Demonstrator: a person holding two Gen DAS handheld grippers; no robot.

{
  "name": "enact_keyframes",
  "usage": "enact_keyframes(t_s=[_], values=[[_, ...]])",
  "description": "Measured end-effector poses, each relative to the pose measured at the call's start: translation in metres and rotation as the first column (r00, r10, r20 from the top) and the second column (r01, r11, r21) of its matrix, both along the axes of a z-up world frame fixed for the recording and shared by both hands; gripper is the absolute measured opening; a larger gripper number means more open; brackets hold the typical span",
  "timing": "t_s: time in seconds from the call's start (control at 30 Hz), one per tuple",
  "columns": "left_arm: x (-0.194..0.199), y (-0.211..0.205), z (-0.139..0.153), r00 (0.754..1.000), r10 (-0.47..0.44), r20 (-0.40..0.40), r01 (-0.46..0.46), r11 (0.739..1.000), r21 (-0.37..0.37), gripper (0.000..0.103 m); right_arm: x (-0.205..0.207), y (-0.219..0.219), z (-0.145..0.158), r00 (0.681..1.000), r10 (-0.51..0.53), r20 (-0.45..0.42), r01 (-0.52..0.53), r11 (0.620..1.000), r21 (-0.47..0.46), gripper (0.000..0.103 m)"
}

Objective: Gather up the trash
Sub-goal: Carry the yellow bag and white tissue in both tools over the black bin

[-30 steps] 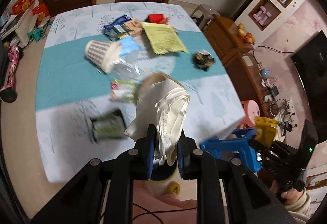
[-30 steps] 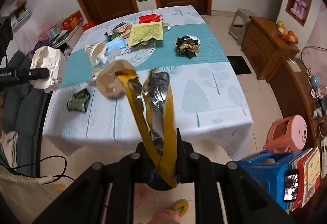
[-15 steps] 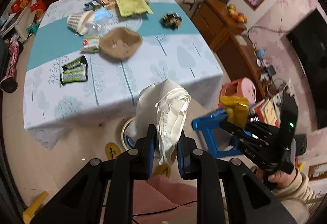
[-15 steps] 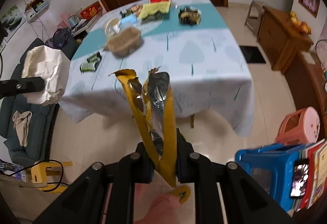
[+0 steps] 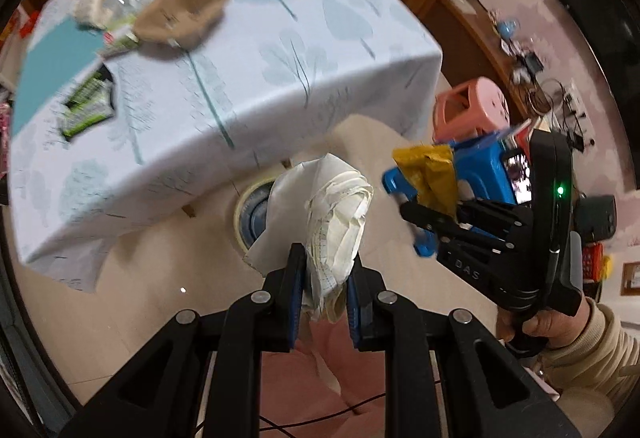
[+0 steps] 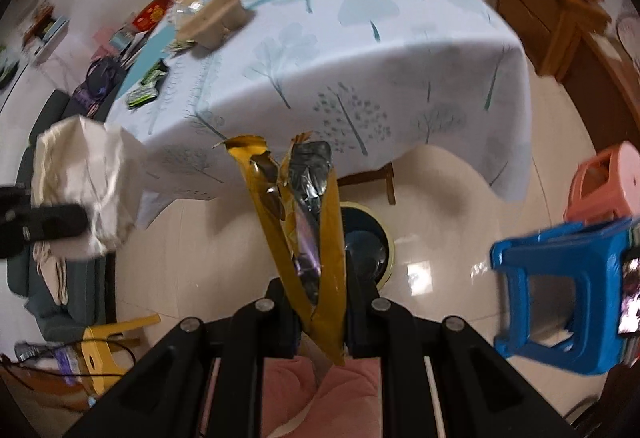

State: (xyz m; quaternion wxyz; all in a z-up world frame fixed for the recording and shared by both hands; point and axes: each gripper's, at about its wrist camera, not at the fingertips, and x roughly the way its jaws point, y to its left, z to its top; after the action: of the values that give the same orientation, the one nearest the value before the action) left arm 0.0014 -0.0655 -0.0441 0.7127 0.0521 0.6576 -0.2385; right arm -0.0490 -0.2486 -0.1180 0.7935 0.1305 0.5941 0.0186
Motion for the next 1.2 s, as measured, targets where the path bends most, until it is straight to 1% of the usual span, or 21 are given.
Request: enact_keyframes(t_s=[0.1, 0.17, 0.27, 0.37, 0.47, 0.57, 0.6, 0.63, 0.7, 0.77, 0.83, 0.9, 0.93, 1.0, 1.07, 1.2], values=[[0.003, -0.007, -0.03, 0.999, -0.029, -0.034, 0.028, 1.0, -0.006, 0.016, 0.002, 0.001, -0.022, 0.999, -0.046, -0.026, 0.046, 0.999, 0.019, 0.015], [0.003, -0.011, -0.051, 0.997, -0.05, -0.052, 0.049, 0.999, -0.022, 0.016, 0.004, 0.002, -0.044, 0.996, -0.075, -0.045, 0.076, 0.997, 0.02, 0.015], [0.005, -0.016, -0.087, 0.995, -0.073, -0.068, 0.072, 0.997, -0.019, 0.016, 0.007, 0.0, -0.07, 0.991, -0.118, -0.067, 0.12, 0.993, 0.017, 0.015], [0.01, -0.021, -0.128, 0.993, -0.077, -0.085, 0.077, 0.997, -0.007, 0.017, 0.005, -0.009, -0.106, 0.978, -0.187, -0.096, 0.19, 0.982, 0.025, 0.015], [0.015, -0.026, -0.166, 0.992, -0.077, -0.103, 0.078, 0.997, 0.006, 0.017, 0.002, -0.015, -0.137, 0.966, -0.225, -0.125, 0.229, 0.973, 0.019, 0.015], [0.018, -0.034, -0.201, 0.99, -0.09, -0.104, 0.092, 0.996, 0.011, 0.021, -0.003, -0.02, -0.168, 0.956, -0.249, -0.152, 0.252, 0.968, 0.002, 0.015], [0.018, -0.036, -0.211, 0.99, -0.092, -0.102, 0.095, 0.995, 0.018, 0.024, -0.003, -0.021, -0.175, 0.954, -0.253, -0.159, 0.257, 0.966, 0.0, 0.015], [0.019, -0.039, -0.223, 0.991, -0.093, -0.101, 0.096, 0.995, 0.032, 0.025, -0.004, -0.022, -0.185, 0.951, -0.258, -0.168, 0.261, 0.965, -0.005, 0.015], [0.019, -0.043, -0.243, 0.991, -0.095, -0.091, 0.101, 0.993, 0.063, 0.032, -0.005, -0.022, -0.2, 0.948, -0.262, -0.179, 0.264, 0.964, -0.012, 0.015], [0.017, -0.045, -0.258, 0.993, -0.094, -0.076, 0.1, 0.991, 0.086, 0.037, -0.006, -0.022, -0.216, 0.945, -0.266, -0.192, 0.269, 0.963, -0.014, 0.015], [0.017, -0.05, -0.27, 0.993, -0.094, -0.073, 0.101, 0.99, 0.102, 0.046, -0.007, -0.02, -0.228, 0.942, -0.27, -0.2, 0.273, 0.962, -0.014, 0.015], [0.018, -0.051, -0.281, 0.994, -0.091, -0.062, 0.098, 0.988, 0.119, 0.062, -0.006, -0.018, -0.237, 0.941, -0.27, -0.205, 0.273, 0.962, -0.013, 0.015], [0.02, -0.048, -0.283, 0.995, -0.089, -0.051, 0.094, 0.988, 0.122, 0.065, -0.006, -0.016, -0.242, 0.941, -0.269, -0.207, 0.272, 0.962, -0.013, 0.015], [0.023, -0.044, -0.288, 0.996, -0.08, -0.03, 0.083, 0.988, 0.131, 0.076, -0.004, -0.012, -0.247, 0.941, -0.265, -0.209, 0.268, 0.963, -0.013, 0.015], [0.027, -0.039, -0.294, 0.998, -0.06, -0.019, 0.062, 0.988, 0.14, 0.078, 0.0, -0.009, -0.254, 0.944, -0.257, -0.208, 0.26, 0.965, -0.013, 0.015], [0.029, -0.017, -0.294, 1.0, 0.0, 0.012, -0.001, 0.99, 0.138, 0.078, 0.005, -0.004, -0.267, 0.949, -0.239, -0.206, 0.242, 0.97, -0.011, 0.015]])
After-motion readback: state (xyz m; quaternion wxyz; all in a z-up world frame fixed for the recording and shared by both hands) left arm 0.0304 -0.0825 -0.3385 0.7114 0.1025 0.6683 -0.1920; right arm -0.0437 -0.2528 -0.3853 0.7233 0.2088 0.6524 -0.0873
